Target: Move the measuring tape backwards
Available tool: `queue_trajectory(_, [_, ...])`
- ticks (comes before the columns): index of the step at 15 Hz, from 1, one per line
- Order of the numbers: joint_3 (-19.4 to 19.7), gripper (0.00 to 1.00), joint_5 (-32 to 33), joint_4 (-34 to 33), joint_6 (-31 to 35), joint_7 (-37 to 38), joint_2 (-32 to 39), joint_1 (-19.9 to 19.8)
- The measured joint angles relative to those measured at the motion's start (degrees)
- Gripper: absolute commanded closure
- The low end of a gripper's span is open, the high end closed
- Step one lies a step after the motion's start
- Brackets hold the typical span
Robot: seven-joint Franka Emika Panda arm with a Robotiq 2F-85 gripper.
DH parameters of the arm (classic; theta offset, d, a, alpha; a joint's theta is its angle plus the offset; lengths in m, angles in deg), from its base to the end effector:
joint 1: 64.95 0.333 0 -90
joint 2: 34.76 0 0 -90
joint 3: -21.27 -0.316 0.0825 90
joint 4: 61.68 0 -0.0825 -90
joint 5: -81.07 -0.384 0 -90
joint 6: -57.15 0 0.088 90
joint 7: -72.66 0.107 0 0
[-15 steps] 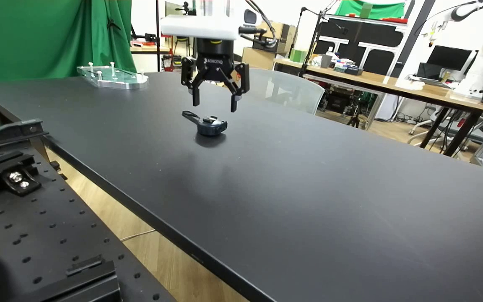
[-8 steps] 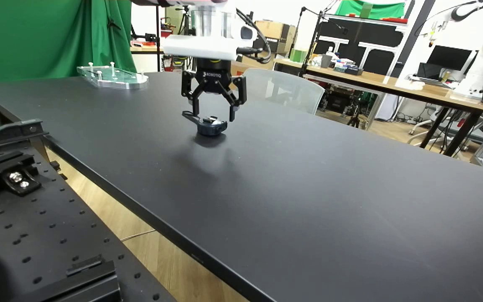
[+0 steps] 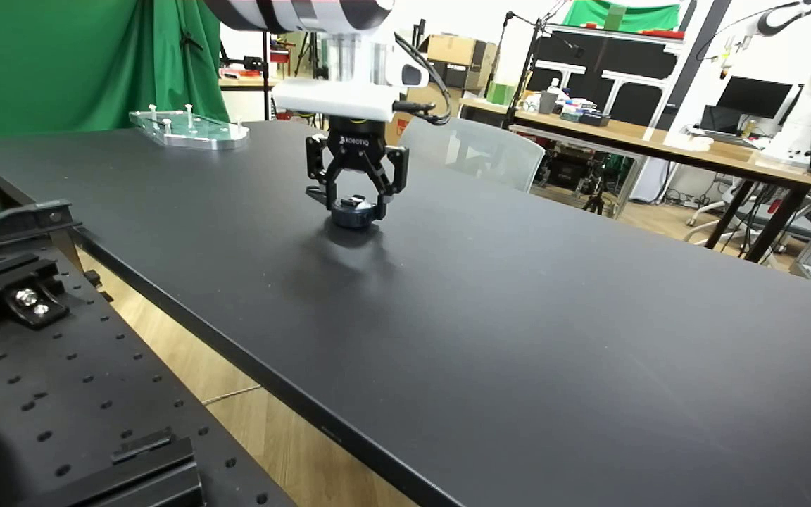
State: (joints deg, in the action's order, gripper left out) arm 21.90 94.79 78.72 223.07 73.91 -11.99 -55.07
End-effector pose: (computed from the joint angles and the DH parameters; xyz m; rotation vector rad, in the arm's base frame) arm 0.4715 0.0907 0.1456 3.0243 0.5684 0.0820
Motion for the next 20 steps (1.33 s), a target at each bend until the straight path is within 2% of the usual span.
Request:
queue_trajectory(1, [-0.1, 0.54, -0.8, -0.1, 0.0, 0.0, 0.3, 0.0])
queue_trajectory(7, [-1.0, 0.54, -5.6, -0.1, -0.1, -0.1, 0.1, -0.1])
queue_trajectory(13, [0.5, 0.54, -6.1, -0.5, -1.2, -0.1, -2.0, -1.5])
queue_trajectory(16, [0.7, 0.54, -6.2, -3.2, -4.8, -0.1, -2.0, -3.2])
queue_trajectory(20, [0.5, 0.54, -6.9, -10.3, -11.1, -0.2, 0.5, -3.7])
